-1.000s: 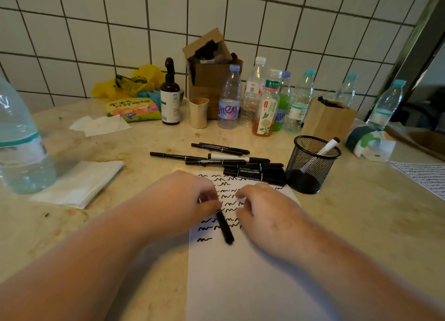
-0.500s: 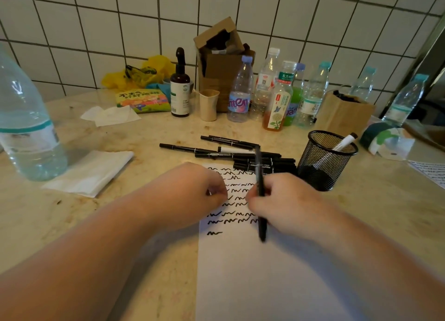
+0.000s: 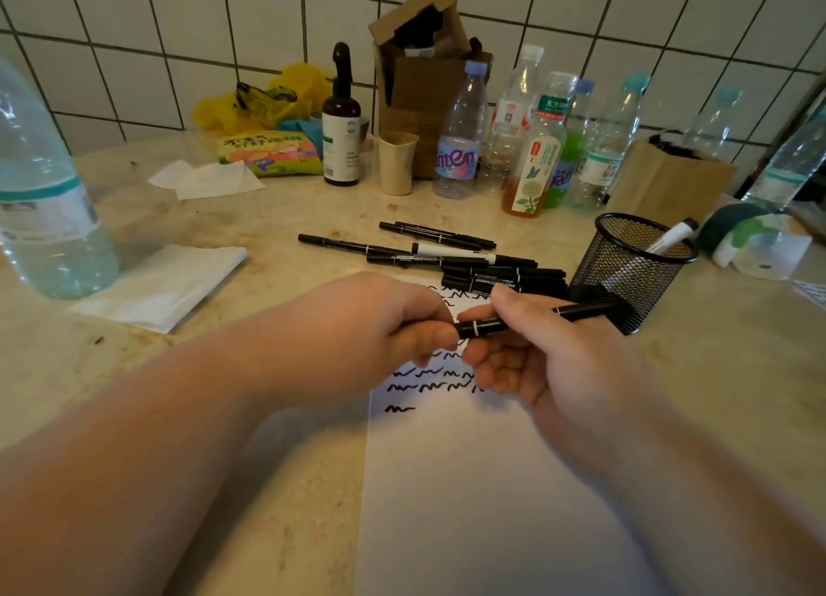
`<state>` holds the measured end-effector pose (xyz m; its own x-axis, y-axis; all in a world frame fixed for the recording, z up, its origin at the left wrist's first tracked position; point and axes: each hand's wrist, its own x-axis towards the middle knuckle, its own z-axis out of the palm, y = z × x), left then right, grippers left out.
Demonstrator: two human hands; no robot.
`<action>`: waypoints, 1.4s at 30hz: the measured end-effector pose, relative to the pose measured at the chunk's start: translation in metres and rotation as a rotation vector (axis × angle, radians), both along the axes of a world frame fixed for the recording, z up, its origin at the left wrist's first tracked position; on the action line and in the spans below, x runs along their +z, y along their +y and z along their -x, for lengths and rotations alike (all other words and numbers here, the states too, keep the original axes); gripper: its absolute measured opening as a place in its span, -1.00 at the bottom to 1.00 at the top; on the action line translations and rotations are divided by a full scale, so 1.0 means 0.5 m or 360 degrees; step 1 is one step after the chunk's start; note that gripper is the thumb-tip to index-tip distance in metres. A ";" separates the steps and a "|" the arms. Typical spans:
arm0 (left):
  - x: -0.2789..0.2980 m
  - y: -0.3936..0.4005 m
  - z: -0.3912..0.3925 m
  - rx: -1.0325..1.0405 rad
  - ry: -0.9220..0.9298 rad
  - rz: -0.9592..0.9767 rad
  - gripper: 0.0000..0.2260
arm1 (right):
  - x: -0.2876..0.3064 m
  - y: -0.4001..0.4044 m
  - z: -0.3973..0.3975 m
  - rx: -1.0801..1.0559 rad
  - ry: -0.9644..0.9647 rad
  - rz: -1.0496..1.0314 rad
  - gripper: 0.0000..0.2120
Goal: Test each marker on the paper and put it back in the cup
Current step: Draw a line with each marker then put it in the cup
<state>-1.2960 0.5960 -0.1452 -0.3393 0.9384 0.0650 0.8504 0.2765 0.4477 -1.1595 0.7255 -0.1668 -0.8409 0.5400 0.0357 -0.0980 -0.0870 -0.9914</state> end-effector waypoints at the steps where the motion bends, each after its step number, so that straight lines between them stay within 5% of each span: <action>1: 0.001 0.001 -0.003 -0.0016 0.0005 0.0043 -0.80 | 0.000 0.002 0.000 -0.0001 -0.0004 0.0006 -0.74; 9: 0.026 -0.032 0.020 -0.0177 -0.0417 0.0181 -0.69 | 0.005 0.033 -0.024 -0.0087 0.0218 -0.0064 -0.74; 15: 0.000 0.000 0.018 0.0283 0.0103 0.0057 -0.79 | -0.004 0.004 -0.019 0.0103 -0.0250 -0.0286 -0.79; 42: -0.041 0.003 0.034 0.0280 0.0061 0.0127 -0.77 | -0.004 -0.007 -0.016 0.0052 -0.0511 -0.0521 -0.74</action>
